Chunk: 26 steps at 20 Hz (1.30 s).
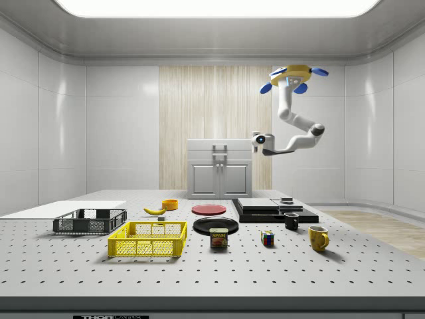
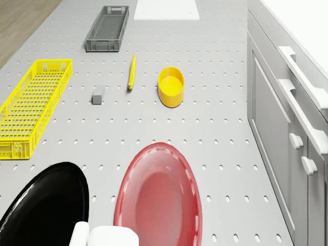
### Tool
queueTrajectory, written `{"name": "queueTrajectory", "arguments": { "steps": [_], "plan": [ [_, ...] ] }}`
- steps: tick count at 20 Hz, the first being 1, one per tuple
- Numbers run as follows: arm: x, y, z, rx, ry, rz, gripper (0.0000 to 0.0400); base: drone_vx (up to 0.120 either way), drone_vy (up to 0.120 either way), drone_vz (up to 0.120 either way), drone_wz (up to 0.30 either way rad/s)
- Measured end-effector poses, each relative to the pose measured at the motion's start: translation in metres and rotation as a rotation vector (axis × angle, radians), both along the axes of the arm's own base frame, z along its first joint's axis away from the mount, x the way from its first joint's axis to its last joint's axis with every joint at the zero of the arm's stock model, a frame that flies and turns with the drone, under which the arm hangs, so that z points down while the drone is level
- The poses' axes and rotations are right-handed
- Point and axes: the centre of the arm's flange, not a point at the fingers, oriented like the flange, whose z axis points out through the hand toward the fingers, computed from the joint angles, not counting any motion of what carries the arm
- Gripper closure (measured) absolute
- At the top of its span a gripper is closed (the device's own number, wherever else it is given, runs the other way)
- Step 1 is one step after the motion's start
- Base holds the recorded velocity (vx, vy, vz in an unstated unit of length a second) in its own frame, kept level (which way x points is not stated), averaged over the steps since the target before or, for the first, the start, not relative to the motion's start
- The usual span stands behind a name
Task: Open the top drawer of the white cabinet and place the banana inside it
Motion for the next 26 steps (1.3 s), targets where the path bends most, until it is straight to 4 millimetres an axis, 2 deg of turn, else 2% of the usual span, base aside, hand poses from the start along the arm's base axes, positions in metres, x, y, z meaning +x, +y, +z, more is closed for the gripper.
{"name": "queueTrajectory", "arguments": {
  "steps": [10, 23, 26],
  "plan": [
    [0.0, 0.0, 0.0, 0.0, 0.0, 0.0, 0.0, 0.12, 0.0, 0.0, 0.0],
    [0.0, 0.0, -0.0001, 0.0, 0.0, 0.0, 0.0, 0.12, -0.117, 0.0, 0.0],
    [0.0, -0.0001, -0.0001, 0.0, 0.0, 0.0, 0.0, 0.12, 0.0, 0.0, 0.0]
  ]
}}
